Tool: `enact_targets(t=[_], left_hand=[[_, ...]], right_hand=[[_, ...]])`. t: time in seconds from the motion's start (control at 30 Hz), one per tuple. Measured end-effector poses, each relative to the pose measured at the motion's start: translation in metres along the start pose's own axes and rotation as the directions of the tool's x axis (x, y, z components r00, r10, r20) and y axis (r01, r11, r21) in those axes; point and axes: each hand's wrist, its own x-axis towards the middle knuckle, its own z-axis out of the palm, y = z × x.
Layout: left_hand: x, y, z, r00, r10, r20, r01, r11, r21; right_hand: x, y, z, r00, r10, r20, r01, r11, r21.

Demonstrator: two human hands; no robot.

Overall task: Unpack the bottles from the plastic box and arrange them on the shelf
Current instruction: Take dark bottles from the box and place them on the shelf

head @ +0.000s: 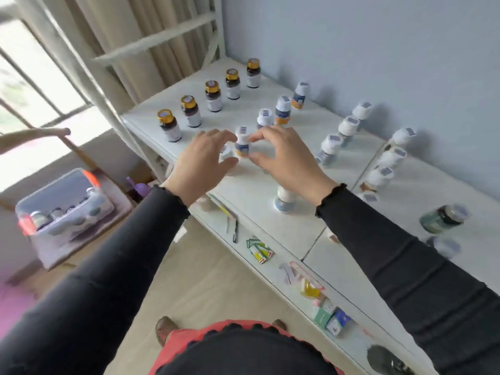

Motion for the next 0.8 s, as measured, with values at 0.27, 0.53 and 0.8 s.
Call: enact_targets(t=[0.27,0.53,0.8], left_hand=[[-0.112,-0.229,-0.075,0.956,-0.291,-0.021,0.292,0.956,0.007],[-0.196,-0.422,-0.112,0.845,-0.522,0.116,0.523,0.852,0.019],[-0.206,-0.581,-0.102,0.652,-0.711,0.263,0.739,0.674,-0.011]], right_hand=[[0.075,-0.17,0.198,0.961,-0.096,0.26,0.059,0.988,0.145],[0.13,-0.267,0.36,0.854,0.033,0.519,-0.127,0.981,0.147],[0.194,-0.29,0.488,0.754,0.122,0.646,-0.242,0.965,0.1]])
